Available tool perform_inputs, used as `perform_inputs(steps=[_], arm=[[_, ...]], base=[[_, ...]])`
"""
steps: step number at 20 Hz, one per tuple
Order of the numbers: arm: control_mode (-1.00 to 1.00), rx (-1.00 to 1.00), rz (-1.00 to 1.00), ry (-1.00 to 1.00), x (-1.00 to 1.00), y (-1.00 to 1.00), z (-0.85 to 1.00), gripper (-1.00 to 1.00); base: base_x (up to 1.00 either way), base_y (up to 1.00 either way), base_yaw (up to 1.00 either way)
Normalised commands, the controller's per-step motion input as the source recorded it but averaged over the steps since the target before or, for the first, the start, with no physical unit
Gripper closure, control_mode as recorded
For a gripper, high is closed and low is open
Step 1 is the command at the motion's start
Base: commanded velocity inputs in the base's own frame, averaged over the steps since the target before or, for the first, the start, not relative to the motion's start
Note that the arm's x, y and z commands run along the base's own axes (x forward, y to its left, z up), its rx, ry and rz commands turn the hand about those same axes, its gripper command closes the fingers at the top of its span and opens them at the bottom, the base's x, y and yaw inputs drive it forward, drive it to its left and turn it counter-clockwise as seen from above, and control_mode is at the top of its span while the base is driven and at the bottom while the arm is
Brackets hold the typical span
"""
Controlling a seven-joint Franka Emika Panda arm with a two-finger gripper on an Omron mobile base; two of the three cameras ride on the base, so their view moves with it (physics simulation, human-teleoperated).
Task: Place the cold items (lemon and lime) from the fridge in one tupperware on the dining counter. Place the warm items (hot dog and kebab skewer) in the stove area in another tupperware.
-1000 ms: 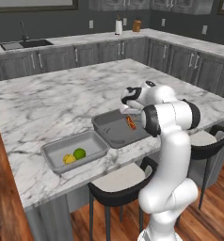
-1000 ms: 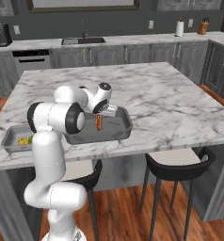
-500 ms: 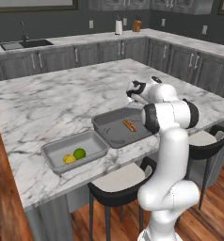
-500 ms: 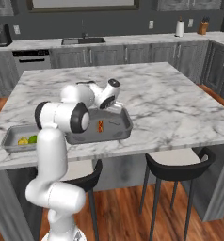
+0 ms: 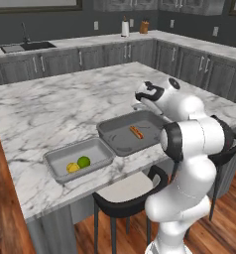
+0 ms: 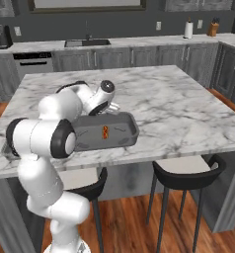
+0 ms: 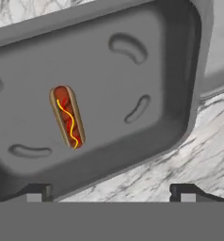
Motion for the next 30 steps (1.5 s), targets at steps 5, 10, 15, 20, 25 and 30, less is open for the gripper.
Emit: perform_inputs(steps=[5, 10, 15, 20, 25, 30], arm=[[-1.00, -0.10, 0.10, -0.35, -1.00, -0.08, -0.07, -1.00], [-1.00, -0.28, 0.18, -0.12, -1.00, -0.32, 0.04, -1.00], [-1.00, -0.38, 0.18, 0.05, -1.00, -0.26, 0.35, -1.00], [-1.00, -0.46, 0.14, 0.30, -1.00, -0.01, 0.46, -1.00], [-1.00, -0.18, 0.17, 0.24, -1.00, -0.15, 0.09, -1.00], [-1.00, 0.00, 0.22, 0.17, -1.00, -0.32, 0.00, -1.00]], base=[[0.00, 0.00, 0.00], [0.00, 0.00, 0.00], [0.00, 0.00, 0.00], [0.00, 0.00, 0.00], [0.00, 0.00, 0.00], [0.00, 0.00, 0.00]])
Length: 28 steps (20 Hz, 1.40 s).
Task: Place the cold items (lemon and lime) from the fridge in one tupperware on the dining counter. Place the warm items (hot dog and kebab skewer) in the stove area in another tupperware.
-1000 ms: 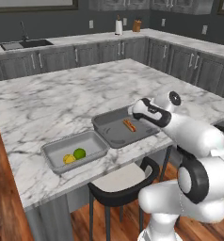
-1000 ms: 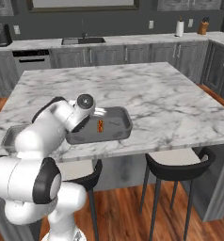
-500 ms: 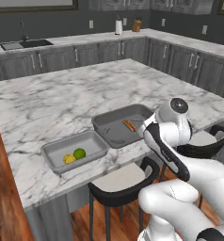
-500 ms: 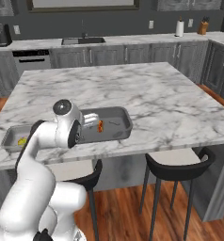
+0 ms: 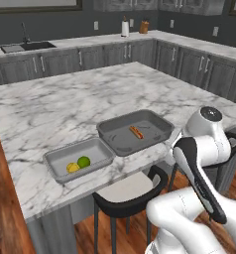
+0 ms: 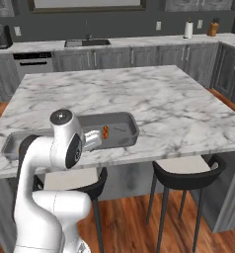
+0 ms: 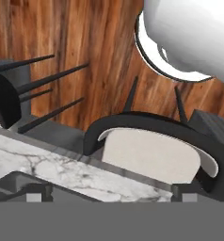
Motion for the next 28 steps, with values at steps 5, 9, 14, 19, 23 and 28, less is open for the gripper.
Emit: perform_inputs(steps=[5, 9, 14, 19, 23, 28], arm=[[-1.00, -0.04, 0.21, 0.11, -0.87, 0.38, -0.34, -1.00], [-1.00, -0.16, 0.20, 0.19, -0.09, 0.66, -0.56, -1.00], [-1.00, 0.04, 0.07, 0.02, 0.00, -0.19, -0.35, -1.00], [-1.00, 0.08, 0.01, -0.01, -0.08, -0.42, -0.23, -1.00], [1.00, 0.00, 0.00, 0.00, 0.00, 0.00, 0.00, -1.00], [1.00, 0.00, 0.00, 0.00, 0.00, 0.00, 0.00, -1.00]], base=[[0.00, 0.00, 0.00], [0.00, 0.00, 0.00], [0.00, 0.00, 0.00], [0.00, 0.00, 0.00], [-0.48, -0.29, 0.23], [-0.69, -0.16, 0.33]])
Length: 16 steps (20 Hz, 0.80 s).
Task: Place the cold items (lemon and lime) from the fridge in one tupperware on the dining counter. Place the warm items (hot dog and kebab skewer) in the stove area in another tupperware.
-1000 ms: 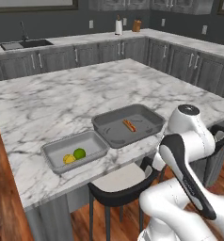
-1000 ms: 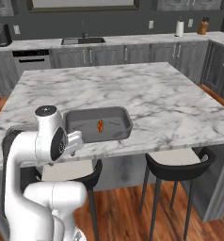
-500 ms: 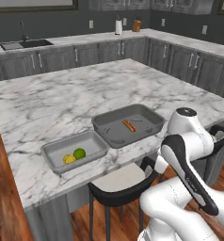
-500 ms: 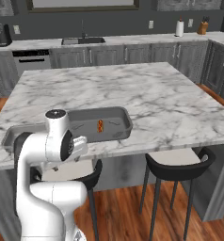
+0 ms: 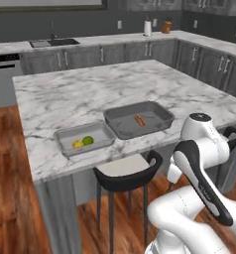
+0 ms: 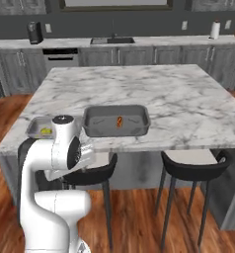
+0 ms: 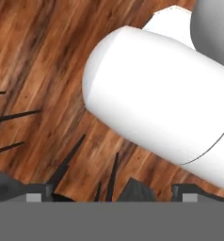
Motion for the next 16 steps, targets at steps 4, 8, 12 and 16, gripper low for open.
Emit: perform_inputs(steps=[4, 8, 12, 16], arm=[[1.00, 0.00, 0.00, 0.00, 0.00, 0.00, 0.00, -1.00], [1.00, 0.00, 0.00, 0.00, 0.00, 0.00, 0.00, -1.00], [1.00, 0.00, 0.00, 0.00, 0.00, 0.00, 0.00, -1.00], [1.00, 0.00, 0.00, 0.00, 0.00, 0.00, 0.00, -1.00]], base=[[-0.48, 0.33, 0.54], [-0.26, 0.81, 0.58], [-0.26, 0.99, 0.52], [-0.09, 1.00, 0.58]])
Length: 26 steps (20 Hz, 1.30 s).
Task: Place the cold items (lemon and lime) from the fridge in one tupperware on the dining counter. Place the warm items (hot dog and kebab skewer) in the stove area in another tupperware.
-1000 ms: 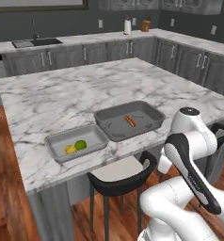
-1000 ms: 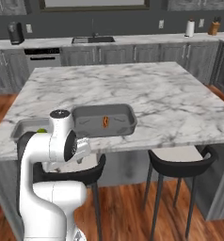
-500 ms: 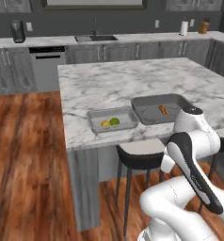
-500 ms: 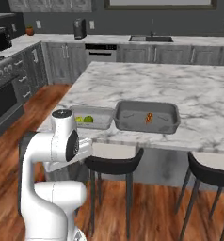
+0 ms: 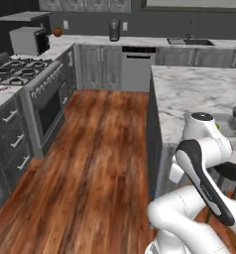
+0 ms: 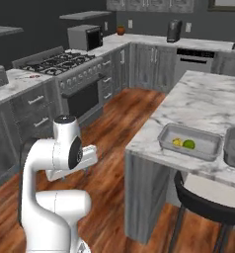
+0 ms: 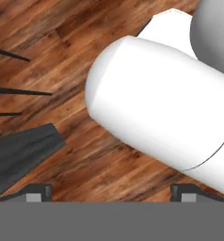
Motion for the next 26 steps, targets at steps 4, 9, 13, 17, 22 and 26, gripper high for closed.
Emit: perform_inputs(steps=[4, 9, 13, 17, 22, 26], arm=[[1.00, 0.00, 0.00, 0.00, 0.00, 0.00, 0.00, -1.00], [1.00, 0.00, 0.00, 0.00, 0.00, 0.00, 0.00, -1.00], [1.00, 0.00, 0.00, 0.00, 0.00, 0.00, 0.00, -1.00], [1.00, 0.00, 0.00, 0.00, 0.00, 0.00, 0.00, -1.00], [1.00, 0.00, 0.00, 0.00, 0.00, 0.00, 0.00, -1.00], [1.00, 0.00, 0.00, 0.00, 0.00, 0.00, 0.00, -1.00]], base=[[-0.01, 0.84, 0.39], [0.40, 0.72, 0.31], [0.90, 0.54, 0.24], [1.00, 0.32, 0.22], [1.00, 0.13, 0.27], [1.00, -0.03, 0.32]])
